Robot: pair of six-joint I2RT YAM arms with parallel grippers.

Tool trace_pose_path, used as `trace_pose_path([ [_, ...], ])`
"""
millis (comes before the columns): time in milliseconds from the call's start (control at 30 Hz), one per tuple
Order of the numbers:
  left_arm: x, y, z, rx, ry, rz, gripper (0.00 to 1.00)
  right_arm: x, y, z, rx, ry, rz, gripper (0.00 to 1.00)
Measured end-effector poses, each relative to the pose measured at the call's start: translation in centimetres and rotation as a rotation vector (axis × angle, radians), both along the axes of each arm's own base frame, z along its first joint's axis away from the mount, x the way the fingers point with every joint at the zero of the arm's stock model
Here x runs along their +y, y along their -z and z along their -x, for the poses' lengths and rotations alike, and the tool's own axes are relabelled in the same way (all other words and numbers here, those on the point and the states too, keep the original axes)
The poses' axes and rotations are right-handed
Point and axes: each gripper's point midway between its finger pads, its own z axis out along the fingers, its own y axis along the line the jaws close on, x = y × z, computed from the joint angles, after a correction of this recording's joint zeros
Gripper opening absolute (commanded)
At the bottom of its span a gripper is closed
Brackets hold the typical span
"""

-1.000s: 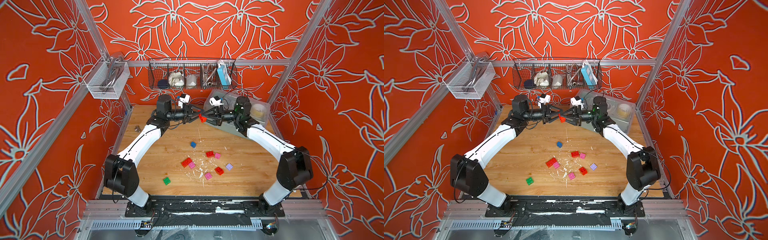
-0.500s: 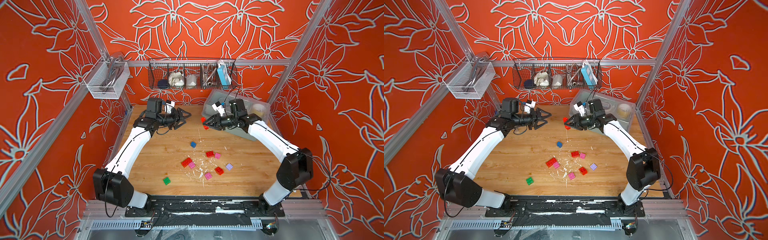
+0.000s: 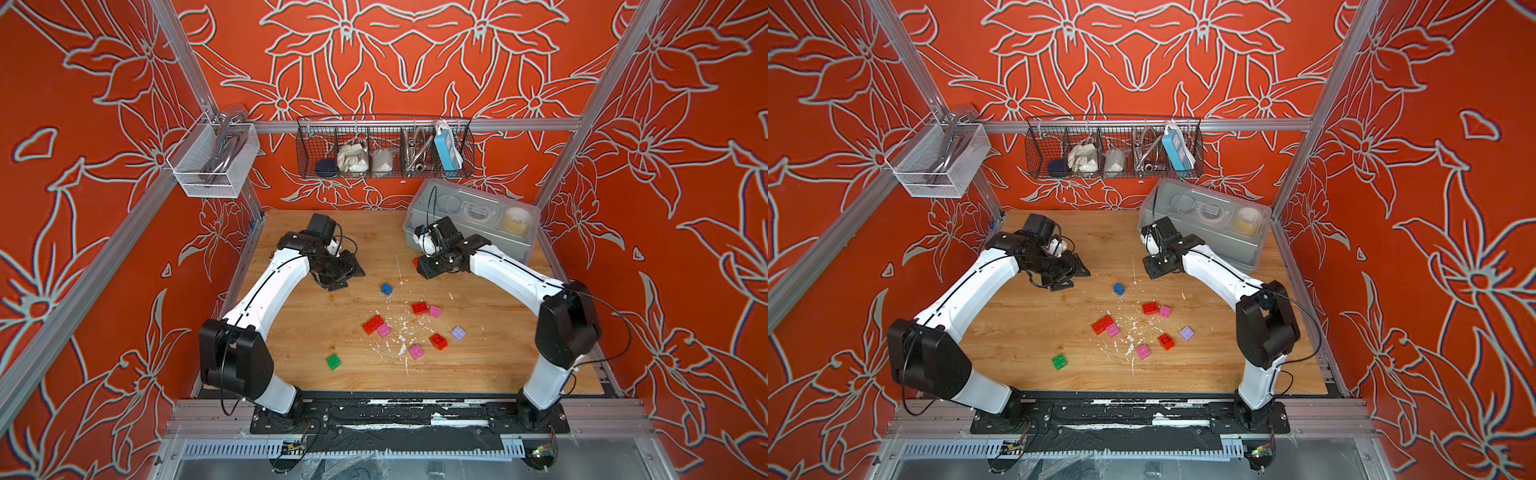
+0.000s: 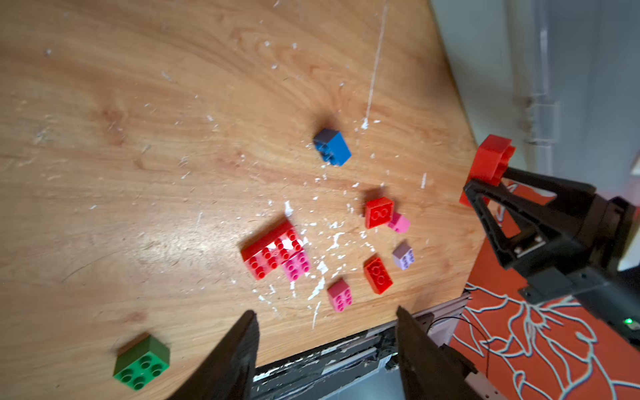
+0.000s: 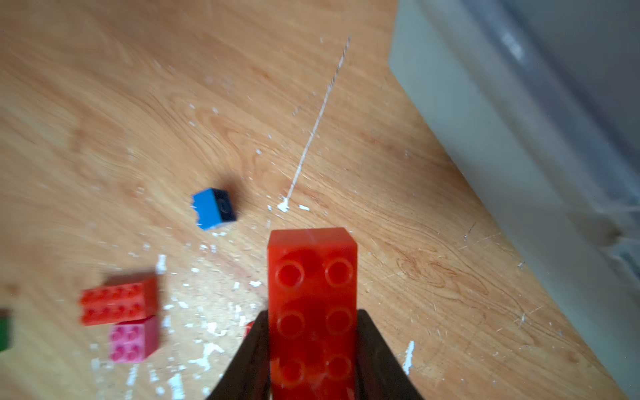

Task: Assemble the number 1 with lego
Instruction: Place the lego brick at the center of the board.

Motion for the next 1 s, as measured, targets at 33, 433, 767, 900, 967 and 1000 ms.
trace_pose_path([
  [33, 0.1, 0.4, 0.1, 0.013, 0.004, -0.011, 0.63, 0.2, 1.2, 0.0, 0.008, -0.015, 0.03, 0.26],
  [433, 0.9, 2.6, 1.3, 0.069, 0.054, -0.071, 0.63, 2.7, 7.2, -2.0, -0.02, -0.104, 0.158, 0.33],
  [767, 1.5, 4.1, 3.0, 0.116, 0.073, -0.102, 0.65, 3.3, 8.2, -3.2, -0.029, -0.102, 0.163, 0.65],
  [900, 1.6, 4.1, 3.0, 0.109, 0.083, -0.108, 0.68, 3.2, 7.7, -2.9, -0.02, -0.098, 0.161, 0.66],
  [967, 1.6, 4.1, 3.0, 0.102, 0.093, -0.113, 0.69, 3.1, 6.8, -2.3, -0.009, -0.104, 0.149, 0.63],
  [1000, 1.6, 4.1, 3.1, 0.097, 0.099, -0.115, 0.69, 3.2, 6.0, -1.9, -0.008, -0.115, 0.128, 0.61],
])
